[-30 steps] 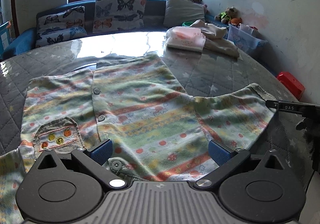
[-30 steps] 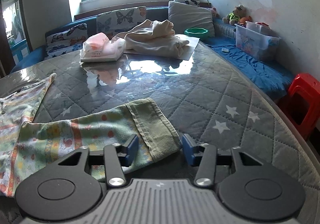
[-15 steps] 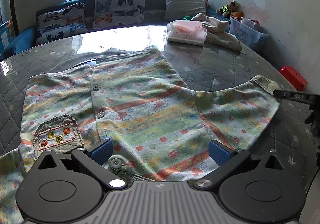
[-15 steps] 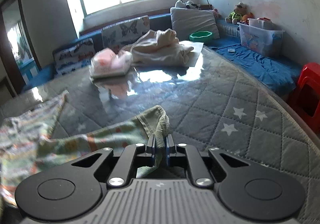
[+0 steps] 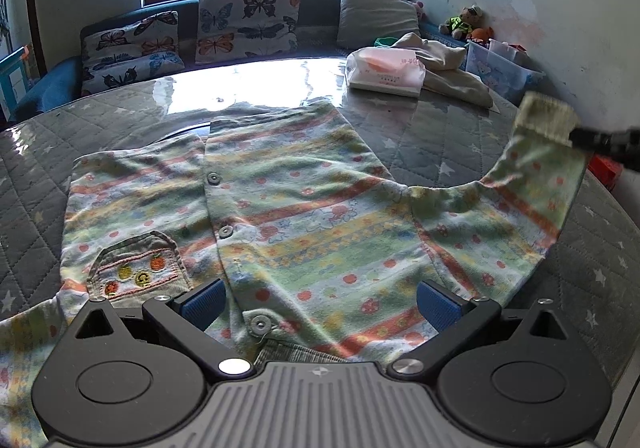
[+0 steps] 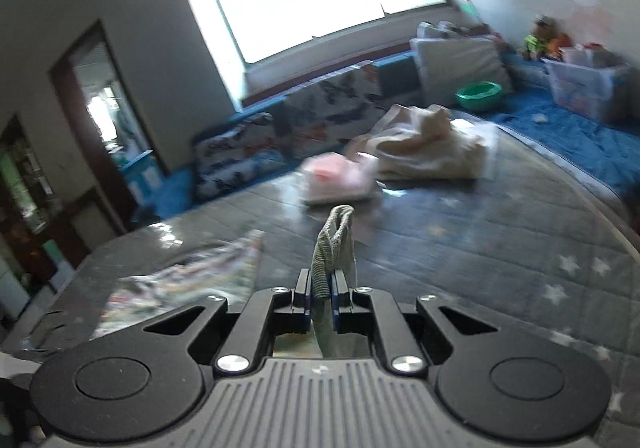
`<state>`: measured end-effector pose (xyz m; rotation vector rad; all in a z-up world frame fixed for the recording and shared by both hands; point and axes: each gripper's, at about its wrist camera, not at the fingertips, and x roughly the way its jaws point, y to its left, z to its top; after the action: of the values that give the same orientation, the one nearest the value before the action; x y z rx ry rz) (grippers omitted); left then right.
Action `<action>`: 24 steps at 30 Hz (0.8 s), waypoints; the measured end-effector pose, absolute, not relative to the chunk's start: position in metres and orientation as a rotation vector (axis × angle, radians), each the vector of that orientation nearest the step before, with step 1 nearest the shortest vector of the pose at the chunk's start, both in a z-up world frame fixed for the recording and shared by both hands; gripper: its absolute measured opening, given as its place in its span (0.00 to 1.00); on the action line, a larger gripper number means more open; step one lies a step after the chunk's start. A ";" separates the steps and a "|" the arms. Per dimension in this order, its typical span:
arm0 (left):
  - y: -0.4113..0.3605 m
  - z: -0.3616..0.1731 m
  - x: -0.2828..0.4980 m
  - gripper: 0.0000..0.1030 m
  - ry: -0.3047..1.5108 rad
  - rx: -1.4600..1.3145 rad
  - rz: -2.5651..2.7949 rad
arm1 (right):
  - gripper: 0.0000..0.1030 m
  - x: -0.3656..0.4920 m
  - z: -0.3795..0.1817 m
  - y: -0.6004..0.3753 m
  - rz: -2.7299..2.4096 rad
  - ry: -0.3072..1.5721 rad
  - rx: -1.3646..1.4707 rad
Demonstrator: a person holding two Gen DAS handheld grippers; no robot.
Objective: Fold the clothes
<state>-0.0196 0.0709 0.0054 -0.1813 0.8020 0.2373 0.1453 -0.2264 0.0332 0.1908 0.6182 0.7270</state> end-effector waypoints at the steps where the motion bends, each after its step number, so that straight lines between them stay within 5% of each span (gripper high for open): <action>1: 0.072 0.005 -0.021 1.00 0.800 -0.183 0.238 | 0.08 0.142 0.039 -0.222 0.756 0.612 0.196; 24: 0.162 0.020 -0.100 1.00 0.675 -0.341 0.434 | 0.08 0.063 0.048 -0.041 1.200 0.709 0.041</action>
<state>-0.0998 0.1622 0.0199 -0.3409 0.6751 0.4338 0.0631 -0.0414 0.0480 0.0410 0.7087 1.2003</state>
